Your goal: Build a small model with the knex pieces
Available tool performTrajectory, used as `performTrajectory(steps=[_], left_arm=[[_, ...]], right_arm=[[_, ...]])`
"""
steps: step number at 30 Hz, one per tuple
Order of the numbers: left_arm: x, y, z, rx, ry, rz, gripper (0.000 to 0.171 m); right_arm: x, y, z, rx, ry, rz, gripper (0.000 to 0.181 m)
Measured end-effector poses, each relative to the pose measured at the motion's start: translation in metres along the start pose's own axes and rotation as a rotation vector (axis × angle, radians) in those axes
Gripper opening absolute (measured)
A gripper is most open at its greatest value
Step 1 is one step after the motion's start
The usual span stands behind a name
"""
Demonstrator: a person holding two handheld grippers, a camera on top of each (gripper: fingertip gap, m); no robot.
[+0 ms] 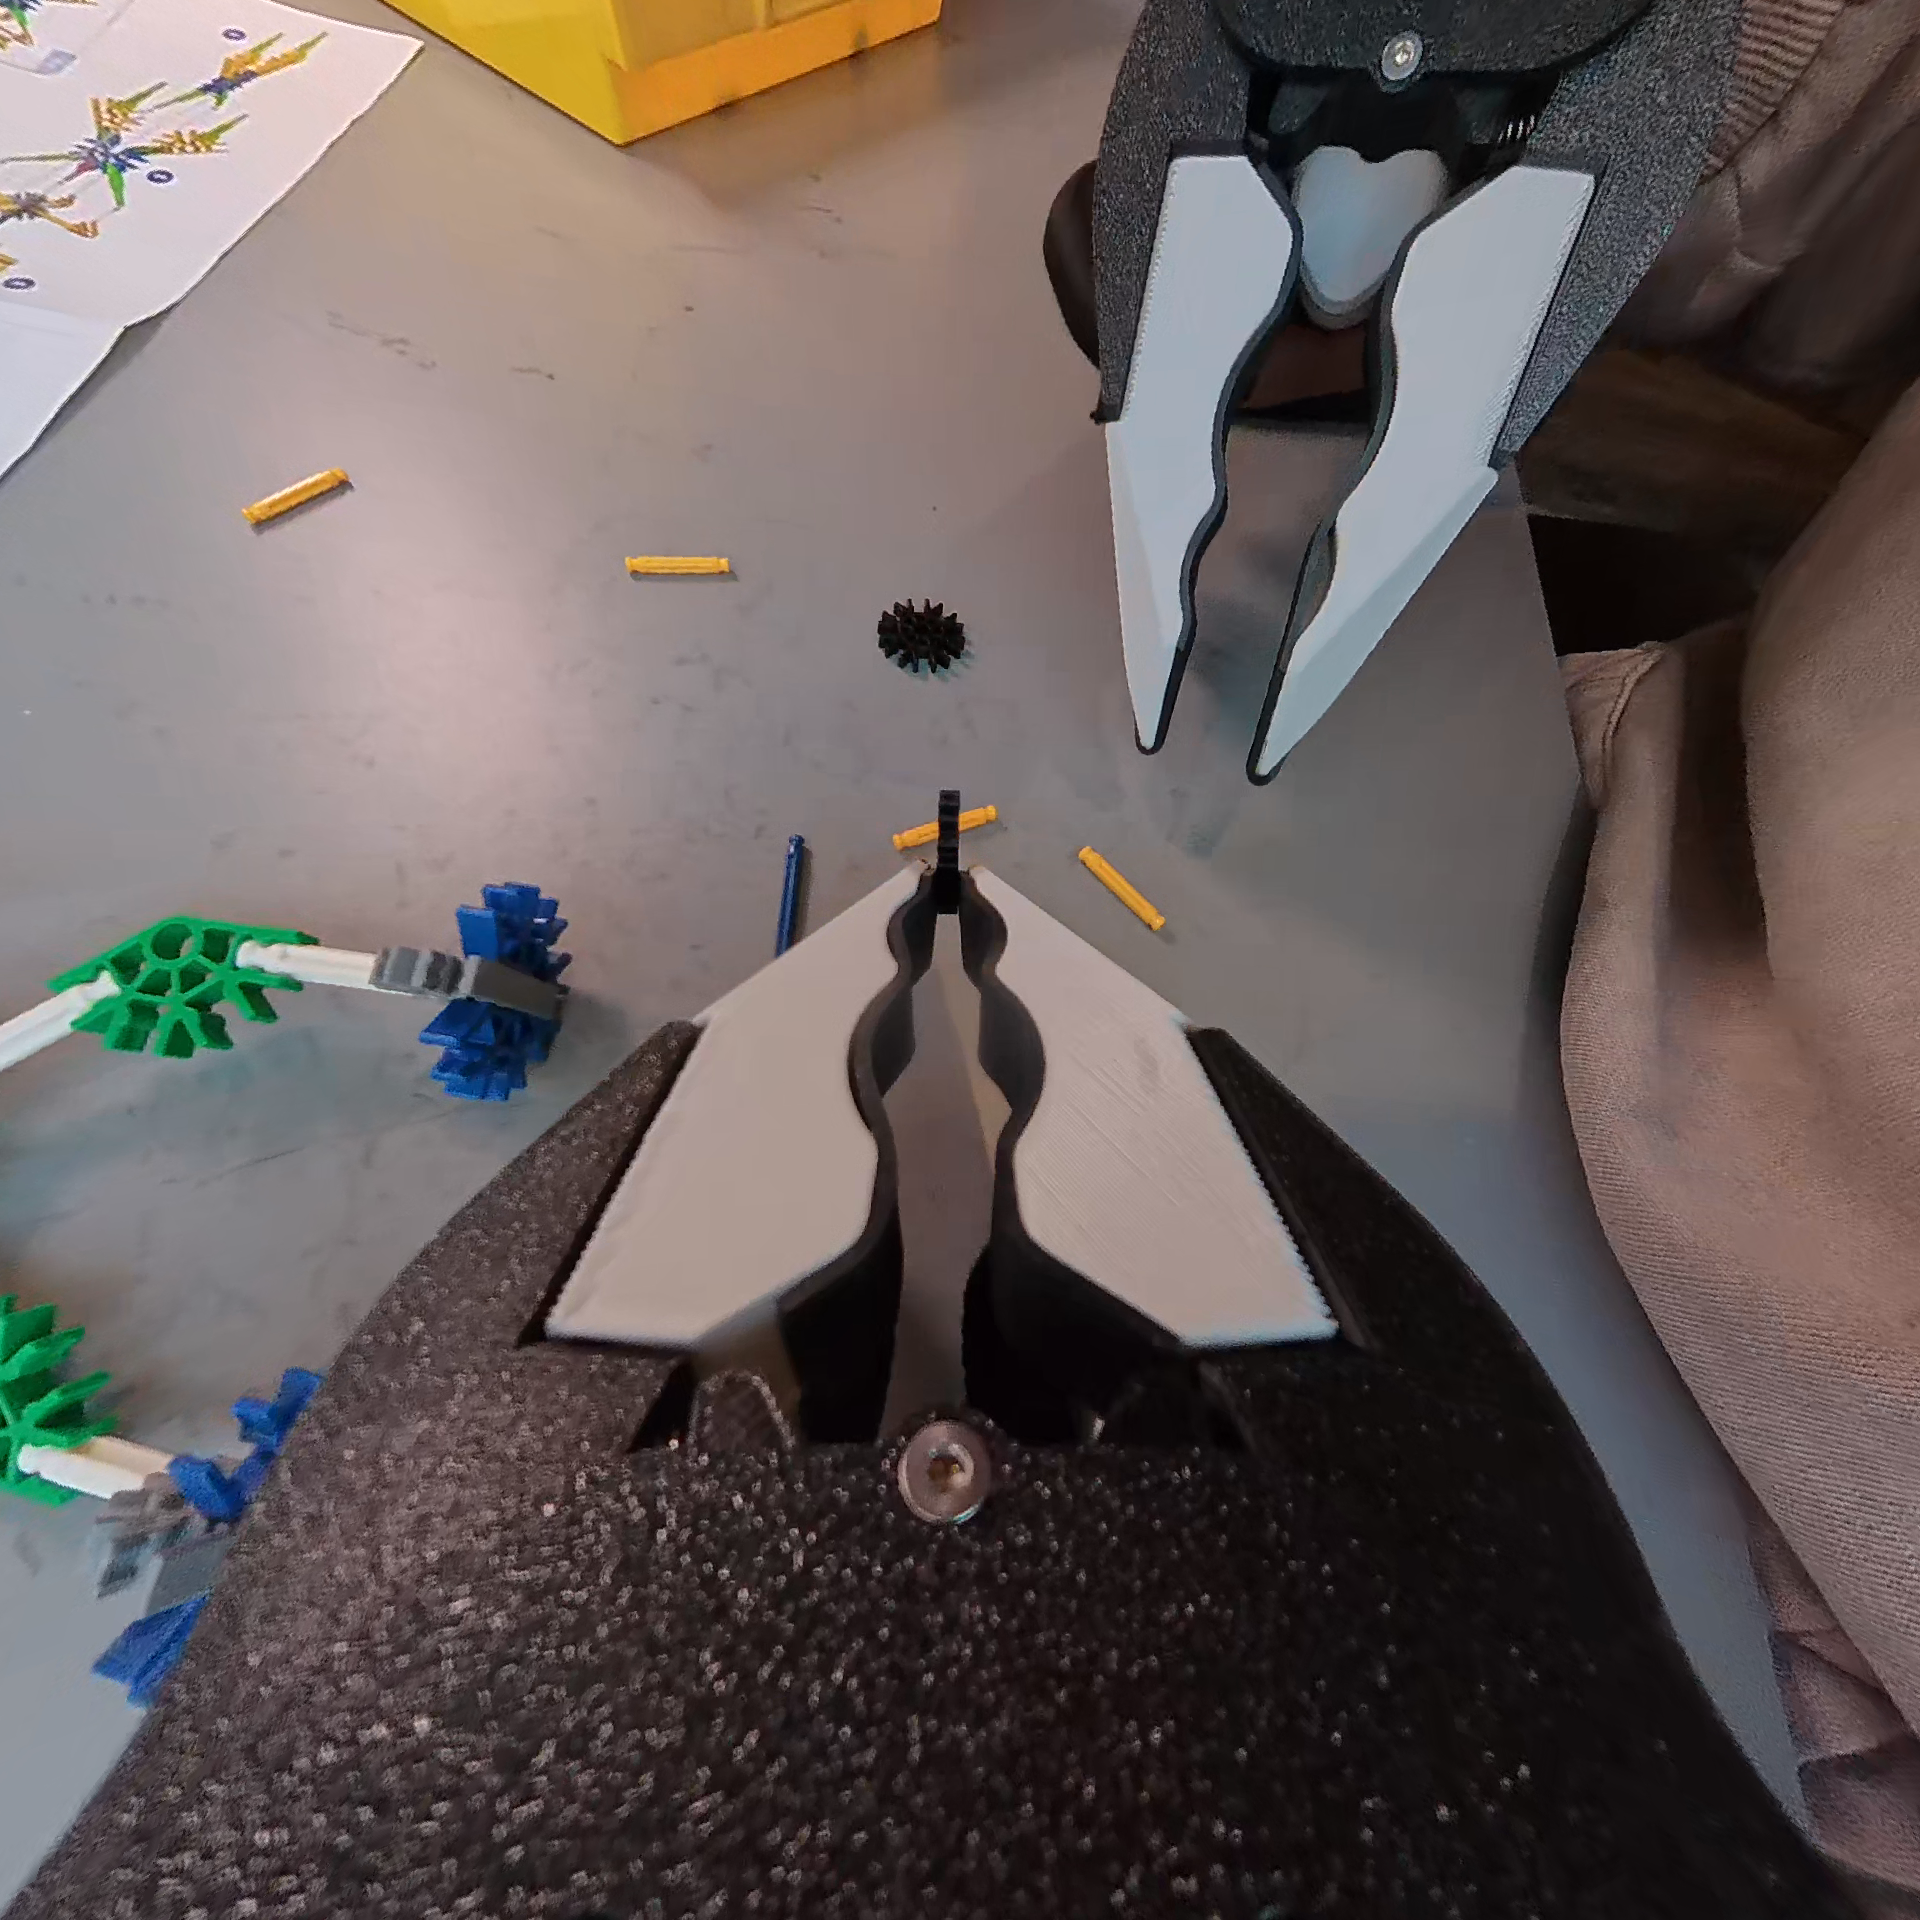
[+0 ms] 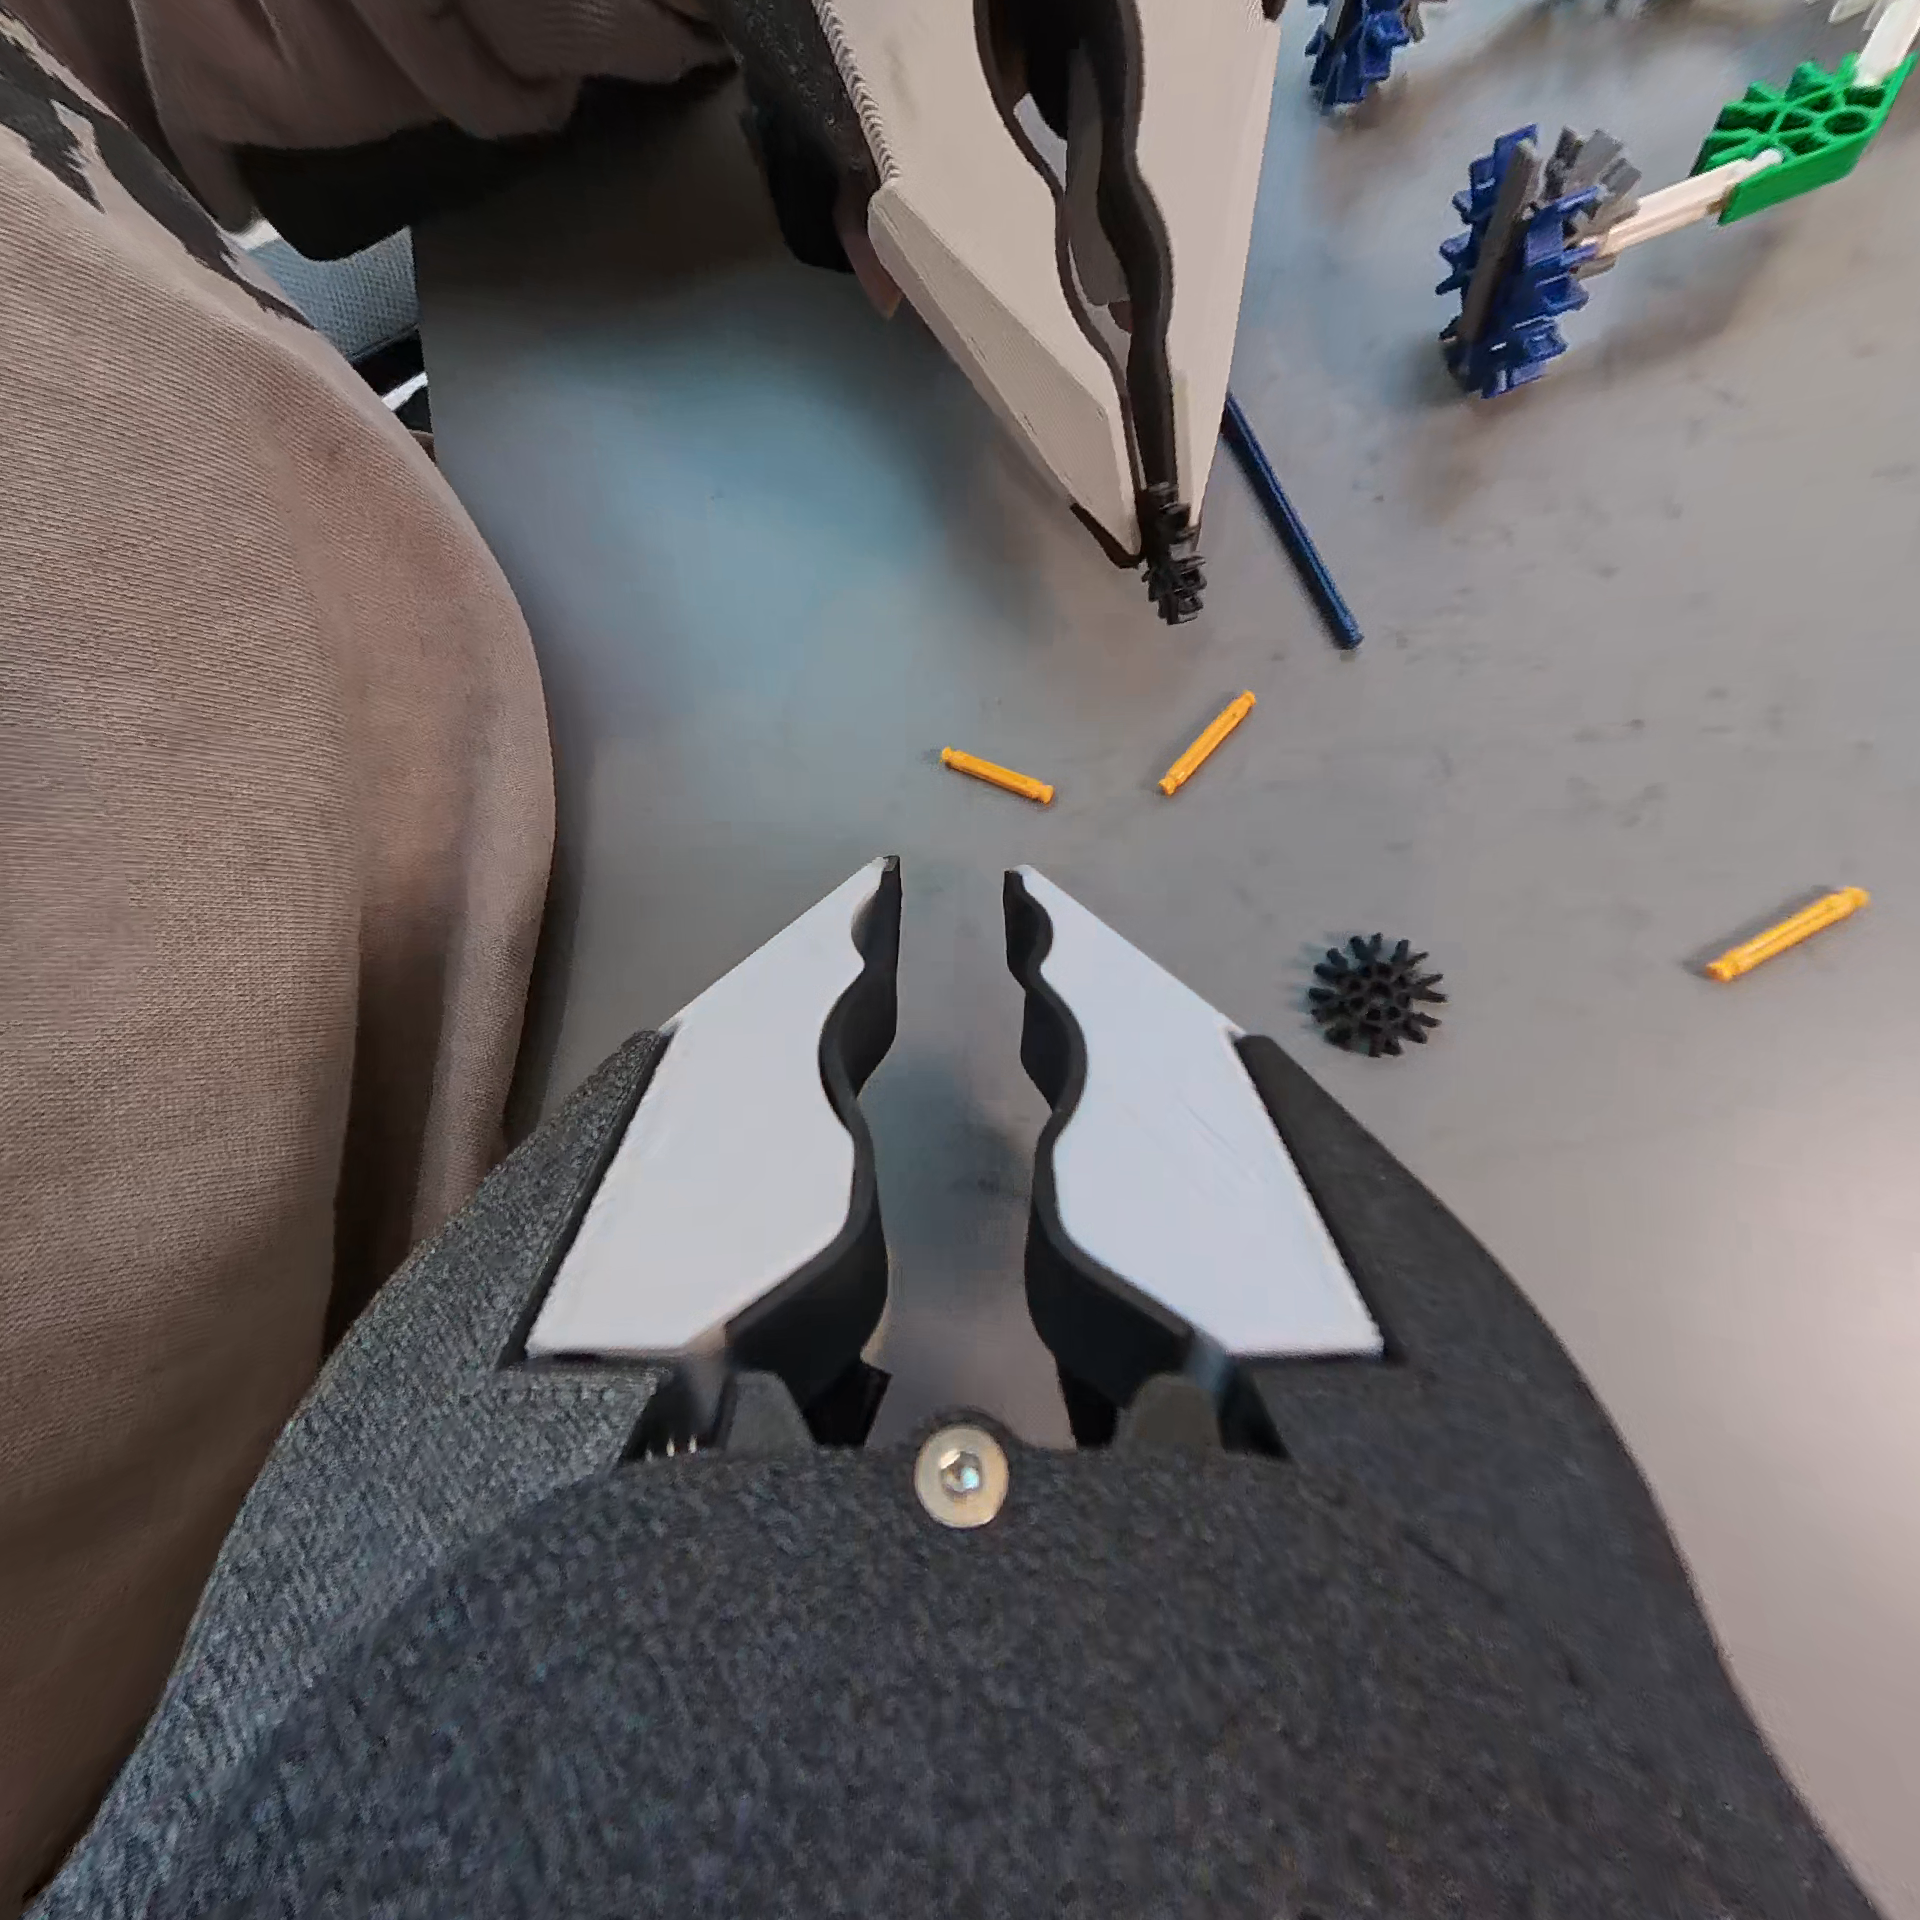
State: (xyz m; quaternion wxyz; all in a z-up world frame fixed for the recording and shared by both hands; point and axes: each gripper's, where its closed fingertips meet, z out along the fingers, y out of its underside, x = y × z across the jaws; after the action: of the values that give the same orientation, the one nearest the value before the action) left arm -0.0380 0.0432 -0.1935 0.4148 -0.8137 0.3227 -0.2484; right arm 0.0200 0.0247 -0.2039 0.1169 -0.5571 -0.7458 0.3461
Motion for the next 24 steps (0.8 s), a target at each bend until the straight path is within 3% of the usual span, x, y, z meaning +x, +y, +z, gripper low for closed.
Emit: performTrajectory(steps=[9,17,24], left_arm=[[0.021,0.019,0.008,-0.118,0.063,0.08,0.002],[0.031,0.022,0.009,-0.14,0.103,0.1,0.002],[0.038,0.014,0.009,-0.1,0.142,0.082,0.002]], right_arm=[[0.003,-0.006,0.024,-0.089,0.034,-0.043,0.022],[0.011,-0.013,0.026,-0.107,0.034,-0.105,0.023],[0.007,-0.028,0.007,0.038,0.04,-0.217,0.012]])
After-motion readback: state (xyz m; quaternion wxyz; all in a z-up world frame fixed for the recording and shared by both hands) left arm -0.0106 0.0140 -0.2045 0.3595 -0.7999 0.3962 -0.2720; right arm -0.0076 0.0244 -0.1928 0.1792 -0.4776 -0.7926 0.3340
